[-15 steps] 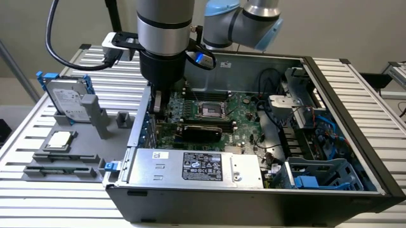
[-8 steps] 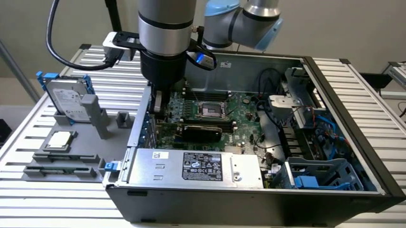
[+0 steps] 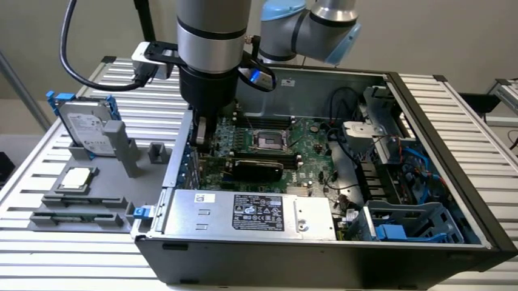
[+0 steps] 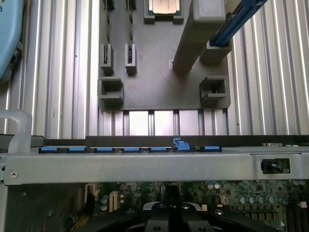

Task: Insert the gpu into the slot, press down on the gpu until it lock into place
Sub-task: 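Insert the gpu into the slot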

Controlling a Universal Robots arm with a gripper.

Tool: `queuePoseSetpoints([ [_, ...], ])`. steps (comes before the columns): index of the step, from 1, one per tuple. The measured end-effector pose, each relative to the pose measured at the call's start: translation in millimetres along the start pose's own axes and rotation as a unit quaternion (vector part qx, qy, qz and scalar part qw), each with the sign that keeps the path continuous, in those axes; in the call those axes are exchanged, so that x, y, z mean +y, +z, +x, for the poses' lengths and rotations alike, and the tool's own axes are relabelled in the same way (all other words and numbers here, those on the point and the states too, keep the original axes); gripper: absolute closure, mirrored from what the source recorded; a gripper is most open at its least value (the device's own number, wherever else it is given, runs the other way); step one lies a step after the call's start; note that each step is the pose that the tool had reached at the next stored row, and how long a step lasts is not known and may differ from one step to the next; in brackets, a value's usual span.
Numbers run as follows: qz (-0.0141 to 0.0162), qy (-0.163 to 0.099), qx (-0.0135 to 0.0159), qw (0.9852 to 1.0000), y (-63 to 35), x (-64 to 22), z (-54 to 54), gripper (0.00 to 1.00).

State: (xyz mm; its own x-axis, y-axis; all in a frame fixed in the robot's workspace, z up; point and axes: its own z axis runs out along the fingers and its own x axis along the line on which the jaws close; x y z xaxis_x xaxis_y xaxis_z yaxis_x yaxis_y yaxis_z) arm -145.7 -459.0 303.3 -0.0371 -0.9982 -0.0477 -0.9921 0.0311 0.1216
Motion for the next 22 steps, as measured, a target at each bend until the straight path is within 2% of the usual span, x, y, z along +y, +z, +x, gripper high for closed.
queuePoseSetpoints([
  [8,-0.0018,0.007,-0.0045,1.0,1.0,-0.2,-1.1,0.89],
  [13,-0.0036,0.012,-0.0062,0.9999,1.3,-0.1,-2.4,0.89],
  [22,-0.0104,0.018,-0.0068,0.9998,1.2,-0.1,-2.9,0.89],
])
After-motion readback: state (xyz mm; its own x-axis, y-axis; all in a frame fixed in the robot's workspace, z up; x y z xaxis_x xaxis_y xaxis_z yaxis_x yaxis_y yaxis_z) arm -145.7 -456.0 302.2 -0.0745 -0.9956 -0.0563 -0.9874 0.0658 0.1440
